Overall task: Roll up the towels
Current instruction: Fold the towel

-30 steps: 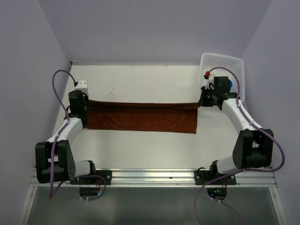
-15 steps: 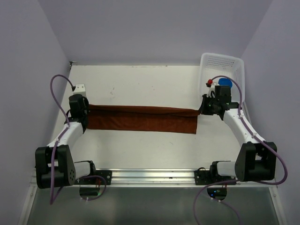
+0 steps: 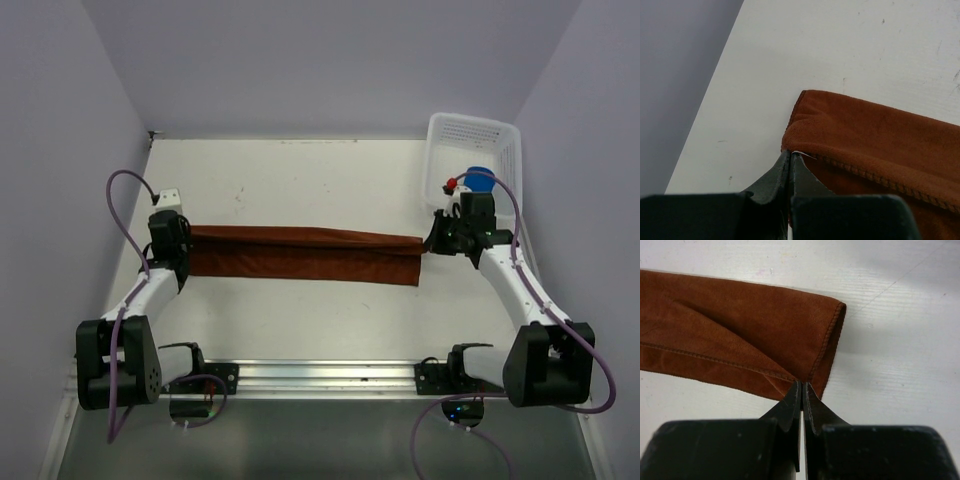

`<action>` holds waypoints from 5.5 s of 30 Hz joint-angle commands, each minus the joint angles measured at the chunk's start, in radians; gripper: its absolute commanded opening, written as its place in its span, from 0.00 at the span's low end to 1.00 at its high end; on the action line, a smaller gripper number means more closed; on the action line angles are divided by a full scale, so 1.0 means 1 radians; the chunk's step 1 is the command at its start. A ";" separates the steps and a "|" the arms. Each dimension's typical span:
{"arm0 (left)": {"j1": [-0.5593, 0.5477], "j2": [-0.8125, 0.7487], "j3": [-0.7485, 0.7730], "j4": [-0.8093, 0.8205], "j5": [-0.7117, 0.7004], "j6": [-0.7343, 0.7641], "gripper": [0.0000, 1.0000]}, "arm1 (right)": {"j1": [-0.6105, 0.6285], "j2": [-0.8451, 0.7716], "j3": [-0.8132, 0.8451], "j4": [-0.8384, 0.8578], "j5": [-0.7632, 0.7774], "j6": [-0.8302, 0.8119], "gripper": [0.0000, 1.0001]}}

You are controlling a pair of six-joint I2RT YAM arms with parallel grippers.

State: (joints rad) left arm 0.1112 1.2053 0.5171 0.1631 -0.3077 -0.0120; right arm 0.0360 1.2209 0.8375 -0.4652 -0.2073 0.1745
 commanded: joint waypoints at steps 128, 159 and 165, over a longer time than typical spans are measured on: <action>0.091 0.444 0.264 -0.211 -0.021 -0.226 0.47 | 0.067 0.359 0.158 -0.049 0.253 0.123 0.00; 0.004 0.099 0.196 -0.237 -0.011 -0.233 0.77 | 0.050 0.332 0.232 -0.142 0.224 0.099 0.00; -0.080 -0.022 0.170 -0.214 0.032 -0.249 0.80 | 0.050 0.275 0.279 -0.228 0.289 0.069 0.00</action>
State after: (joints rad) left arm 0.0849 1.2419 0.7013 -0.0776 -0.2974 -0.2375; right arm 0.0906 1.5608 1.0584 -0.6258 0.0277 0.2810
